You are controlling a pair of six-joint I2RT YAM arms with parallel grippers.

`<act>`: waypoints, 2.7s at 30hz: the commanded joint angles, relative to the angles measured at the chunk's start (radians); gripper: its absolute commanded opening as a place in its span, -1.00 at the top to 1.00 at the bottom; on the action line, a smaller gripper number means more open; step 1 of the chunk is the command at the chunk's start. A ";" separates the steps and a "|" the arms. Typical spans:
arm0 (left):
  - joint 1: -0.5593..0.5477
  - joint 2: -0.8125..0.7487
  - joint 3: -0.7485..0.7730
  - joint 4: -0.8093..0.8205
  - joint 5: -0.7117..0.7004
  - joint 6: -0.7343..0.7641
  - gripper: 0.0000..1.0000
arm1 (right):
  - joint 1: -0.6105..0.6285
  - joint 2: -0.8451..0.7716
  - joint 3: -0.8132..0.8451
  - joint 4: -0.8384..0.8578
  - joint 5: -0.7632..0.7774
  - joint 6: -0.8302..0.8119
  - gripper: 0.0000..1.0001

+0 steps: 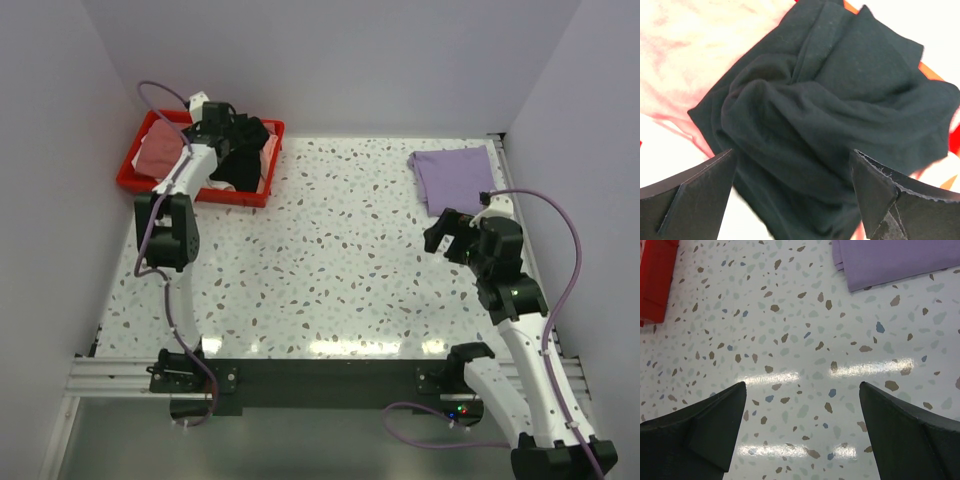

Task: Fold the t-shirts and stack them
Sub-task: Grab the tshirt from the pile, then move the tshirt to the center of the board

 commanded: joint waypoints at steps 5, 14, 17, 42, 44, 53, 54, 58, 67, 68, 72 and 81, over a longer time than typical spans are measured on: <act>0.035 0.072 0.092 -0.022 -0.030 0.027 -0.78 | 0.003 -0.011 -0.008 0.027 -0.002 -0.016 -0.98; 0.042 0.035 0.101 0.012 0.032 0.024 0.86 | 0.003 -0.018 -0.005 0.021 -0.008 -0.016 -0.98; 0.042 0.000 0.098 0.018 0.045 0.022 1.00 | 0.001 -0.022 0.004 0.007 -0.007 -0.019 -0.98; -0.168 -0.600 -0.165 0.343 0.416 0.113 1.00 | 0.003 -0.079 -0.021 0.033 -0.010 -0.009 -0.98; -0.217 -0.664 -0.202 0.398 0.465 0.082 1.00 | 0.003 -0.082 -0.030 0.048 -0.010 -0.007 -0.98; -0.475 -0.801 -0.256 0.509 0.663 0.098 1.00 | 0.001 -0.074 -0.016 0.018 0.053 -0.002 -0.98; -0.485 -0.809 -0.261 0.525 0.712 0.084 1.00 | 0.003 -0.074 -0.011 0.008 0.070 0.002 -0.98; -0.528 -0.853 -0.332 0.562 0.795 0.010 1.00 | 0.001 -0.106 -0.014 -0.013 0.205 0.036 -0.98; -0.579 -0.997 -0.780 0.648 0.656 -0.076 1.00 | 0.001 -0.182 -0.036 -0.056 0.501 0.120 -0.98; -0.579 -0.999 -0.826 0.667 0.619 -0.091 1.00 | 0.001 -0.182 -0.034 -0.056 0.497 0.116 -0.98; -0.579 -0.941 -0.906 0.536 0.404 -0.125 1.00 | 0.001 -0.147 -0.025 -0.064 0.475 0.113 -0.98; -0.561 -0.760 -0.891 0.271 0.141 -0.126 0.77 | 0.003 -0.045 -0.013 -0.068 0.426 0.093 -0.98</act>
